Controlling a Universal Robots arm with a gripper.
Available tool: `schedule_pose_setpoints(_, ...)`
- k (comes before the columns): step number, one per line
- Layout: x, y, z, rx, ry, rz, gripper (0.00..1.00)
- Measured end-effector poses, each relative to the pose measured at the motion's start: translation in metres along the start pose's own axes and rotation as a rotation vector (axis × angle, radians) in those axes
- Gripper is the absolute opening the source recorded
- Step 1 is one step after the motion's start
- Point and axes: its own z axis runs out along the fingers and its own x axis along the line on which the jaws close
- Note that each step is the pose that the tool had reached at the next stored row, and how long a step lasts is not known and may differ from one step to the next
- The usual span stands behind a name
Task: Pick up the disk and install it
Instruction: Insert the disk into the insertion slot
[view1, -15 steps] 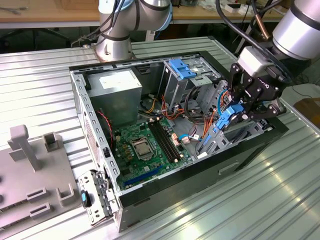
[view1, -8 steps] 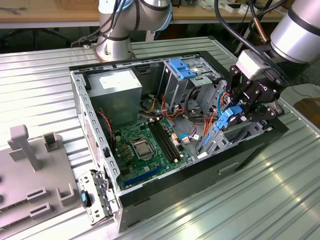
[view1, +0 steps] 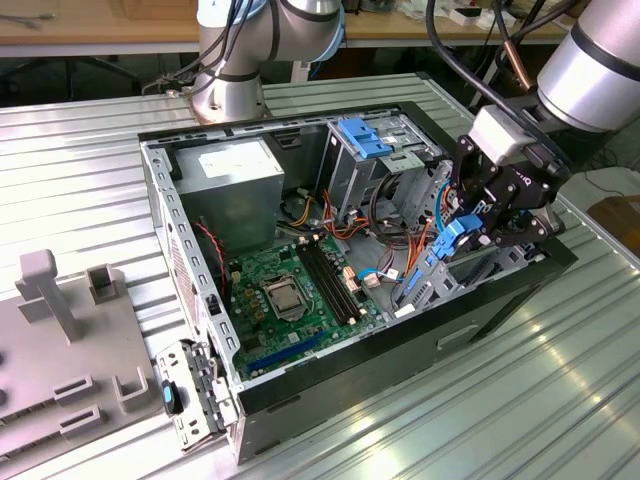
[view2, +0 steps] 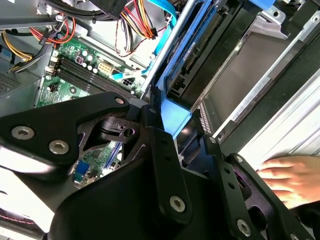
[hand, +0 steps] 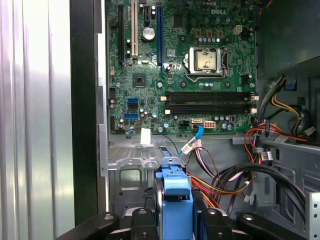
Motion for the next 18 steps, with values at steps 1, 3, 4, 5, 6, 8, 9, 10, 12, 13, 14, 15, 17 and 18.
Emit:
schedule_pose_setpoints(1,0.0000,0.0000,0.0000,0.0000,0.0000,0.000,0.37)
schedule_pose_setpoints(3,0.0000,0.0000,0.0001,0.0000,0.0000,0.000,0.37)
schedule_pose_setpoints(4,0.0000,0.0000,0.0005,0.0000,-0.0001,0.000,0.37)
schedule_pose_setpoints(5,0.0001,0.0000,0.0014,0.0000,-0.0006,0.000,0.37)
schedule_pose_setpoints(6,0.0002,0.0000,0.0020,0.0000,-0.0008,0.000,0.37)
schedule_pose_setpoints(8,0.0003,0.0001,0.0037,-0.0001,-0.0013,0.000,0.37)
schedule_pose_setpoints(9,0.0004,0.0001,0.0054,-0.0001,-0.0013,0.000,0.37)
schedule_pose_setpoints(10,0.0004,0.0001,0.0061,-0.0001,-0.0013,0.000,0.37)
schedule_pose_setpoints(12,0.0005,0.0001,0.0075,0.0000,-0.0014,0.000,0.37)
schedule_pose_setpoints(13,0.0006,0.0001,0.0079,-0.0001,-0.0013,0.000,0.37)
schedule_pose_setpoints(14,0.0006,0.0001,0.0083,0.0000,-0.0014,0.000,0.37)
schedule_pose_setpoints(15,0.0006,0.0001,0.0083,0.0000,-0.0013,0.000,0.37)
schedule_pose_setpoints(17,0.0006,0.0001,0.0083,0.0000,-0.0011,0.000,0.37)
schedule_pose_setpoints(18,0.0006,0.0001,0.0083,0.0000,-0.0011,0.000,0.37)
